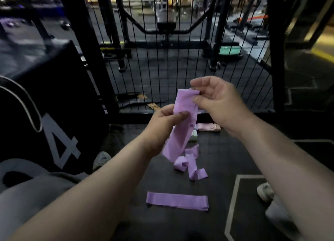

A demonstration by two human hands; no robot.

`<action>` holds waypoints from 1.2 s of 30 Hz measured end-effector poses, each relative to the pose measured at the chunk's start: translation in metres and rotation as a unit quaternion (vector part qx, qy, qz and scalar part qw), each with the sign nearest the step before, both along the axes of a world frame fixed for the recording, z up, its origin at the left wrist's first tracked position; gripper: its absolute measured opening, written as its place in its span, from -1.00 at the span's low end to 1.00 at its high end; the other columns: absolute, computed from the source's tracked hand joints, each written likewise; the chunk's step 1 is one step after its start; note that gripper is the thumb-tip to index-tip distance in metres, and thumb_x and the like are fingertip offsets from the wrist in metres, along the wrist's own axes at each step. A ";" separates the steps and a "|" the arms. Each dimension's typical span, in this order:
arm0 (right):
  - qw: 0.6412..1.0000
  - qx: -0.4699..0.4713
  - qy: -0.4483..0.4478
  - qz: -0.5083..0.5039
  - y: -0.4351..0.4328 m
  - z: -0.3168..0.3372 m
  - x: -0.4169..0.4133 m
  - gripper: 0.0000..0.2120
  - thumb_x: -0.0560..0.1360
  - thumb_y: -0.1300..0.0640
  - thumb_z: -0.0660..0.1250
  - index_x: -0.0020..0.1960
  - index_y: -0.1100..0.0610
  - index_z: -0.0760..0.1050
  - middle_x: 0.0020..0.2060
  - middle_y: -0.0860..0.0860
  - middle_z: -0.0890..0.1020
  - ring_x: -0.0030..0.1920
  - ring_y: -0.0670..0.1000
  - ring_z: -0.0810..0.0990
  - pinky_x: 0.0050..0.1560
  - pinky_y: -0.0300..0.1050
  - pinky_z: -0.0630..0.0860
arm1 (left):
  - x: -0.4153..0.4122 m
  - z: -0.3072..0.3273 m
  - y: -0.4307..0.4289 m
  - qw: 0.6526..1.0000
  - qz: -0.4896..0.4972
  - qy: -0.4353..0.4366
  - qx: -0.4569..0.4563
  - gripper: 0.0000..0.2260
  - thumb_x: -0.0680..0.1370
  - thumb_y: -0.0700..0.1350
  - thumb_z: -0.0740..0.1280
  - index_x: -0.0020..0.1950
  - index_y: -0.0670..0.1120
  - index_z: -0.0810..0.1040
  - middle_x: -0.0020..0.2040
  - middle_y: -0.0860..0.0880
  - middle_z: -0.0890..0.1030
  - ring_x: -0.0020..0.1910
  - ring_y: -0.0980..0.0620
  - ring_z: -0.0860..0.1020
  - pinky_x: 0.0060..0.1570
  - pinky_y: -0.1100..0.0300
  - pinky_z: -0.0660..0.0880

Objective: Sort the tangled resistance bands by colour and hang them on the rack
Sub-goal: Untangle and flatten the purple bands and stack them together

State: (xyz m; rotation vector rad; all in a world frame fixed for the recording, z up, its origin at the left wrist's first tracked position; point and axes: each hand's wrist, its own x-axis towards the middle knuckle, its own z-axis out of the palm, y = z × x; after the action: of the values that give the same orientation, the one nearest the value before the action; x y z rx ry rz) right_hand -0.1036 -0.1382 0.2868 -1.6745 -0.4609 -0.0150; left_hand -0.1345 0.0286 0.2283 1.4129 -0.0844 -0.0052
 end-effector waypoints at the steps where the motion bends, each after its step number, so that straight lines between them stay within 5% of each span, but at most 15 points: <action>1: 1.000 0.003 -0.004 0.003 0.000 0.007 -0.007 -0.68 0.53 0.43 0.35 0.17 0.09 0.54 0.00 -0.03 0.72 0.06 -0.11 0.68 0.01 -0.18 0.61 | -0.009 0.007 -0.001 1.000 0.002 -0.009 0.003 -0.85 0.59 -0.28 0.35 0.12 -0.27 0.63 -0.07 -0.14 0.65 -0.10 -0.03 0.58 -0.02 0.14 0.51; 6: 0.999 0.013 -0.004 0.031 -0.007 0.034 -0.041 -0.62 0.52 0.46 0.32 0.25 0.13 0.52 0.04 -0.01 0.73 0.09 -0.06 0.69 0.09 -0.14 0.60 | -0.047 0.044 -0.006 1.000 0.002 -0.029 0.001 -0.90 0.60 -0.27 0.33 0.02 -0.18 0.65 -0.20 -0.05 0.64 -0.27 0.07 0.55 -0.23 0.24 0.51; 10: 1.000 0.017 -0.024 0.005 -0.013 0.047 -0.061 -0.71 0.52 0.35 0.42 0.18 0.10 0.58 -0.02 -0.02 0.72 0.05 -0.07 0.69 0.09 -0.14 0.59 | -0.066 0.060 -0.011 0.999 -0.007 -0.033 0.000 -0.94 0.55 -0.20 0.40 -0.08 -0.10 0.67 -0.16 -0.16 0.56 -0.18 -0.10 0.42 -0.14 0.05 0.36; 16: 0.998 0.039 -0.030 -0.028 -0.023 0.062 -0.078 -0.87 0.53 0.25 0.43 0.05 0.09 0.61 -0.08 0.07 0.72 -0.10 -0.03 0.70 -0.13 -0.18 0.61 | -0.081 0.079 -0.015 0.999 -0.037 -0.026 -0.025 -0.77 0.61 -0.13 0.30 0.14 -0.24 0.63 -0.01 -0.16 0.65 -0.07 -0.10 0.56 -0.06 0.04 0.47; 22: 0.997 0.039 -0.039 -0.061 -0.027 0.063 -0.081 -0.90 0.55 0.29 0.41 0.00 0.11 0.61 -0.13 0.08 0.71 -0.19 -0.09 0.67 -0.23 -0.23 0.56 | -0.085 0.090 -0.026 0.992 0.094 -0.085 -0.006 -0.87 0.63 -0.14 0.34 -0.06 -0.18 0.60 -0.19 -0.09 0.59 -0.23 0.01 0.54 -0.20 0.13 0.52; 29: 0.990 -0.080 -0.106 -0.043 -0.032 0.059 -0.086 -0.79 0.53 0.30 0.40 0.06 0.02 0.61 -0.02 -0.03 0.68 -0.01 -0.08 0.67 0.01 -0.14 0.62 | -0.081 0.095 -0.025 0.986 0.138 -0.092 -0.031 -0.89 0.58 -0.16 0.41 -0.14 -0.15 0.61 -0.29 -0.06 0.59 -0.32 0.04 0.51 -0.30 0.21 0.47; 36: 0.973 -0.193 -0.128 -0.012 -0.026 0.059 -0.095 -0.73 0.46 -0.15 0.45 0.12 -0.11 0.61 0.06 -0.14 0.60 0.04 -0.18 0.62 0.13 -0.07 0.59 | -0.079 0.092 -0.024 0.990 0.093 -0.109 -0.008 -0.80 0.56 -0.19 0.43 0.00 -0.36 0.63 -0.07 -0.27 0.65 -0.13 -0.04 0.61 -0.10 0.16 0.56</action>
State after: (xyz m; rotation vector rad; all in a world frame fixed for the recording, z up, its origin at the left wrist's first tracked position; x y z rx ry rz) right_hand -0.1984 -0.1646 0.3454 -2.0734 -0.6691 -0.1701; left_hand -0.2135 0.0047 0.3202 1.3972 -0.1320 0.3034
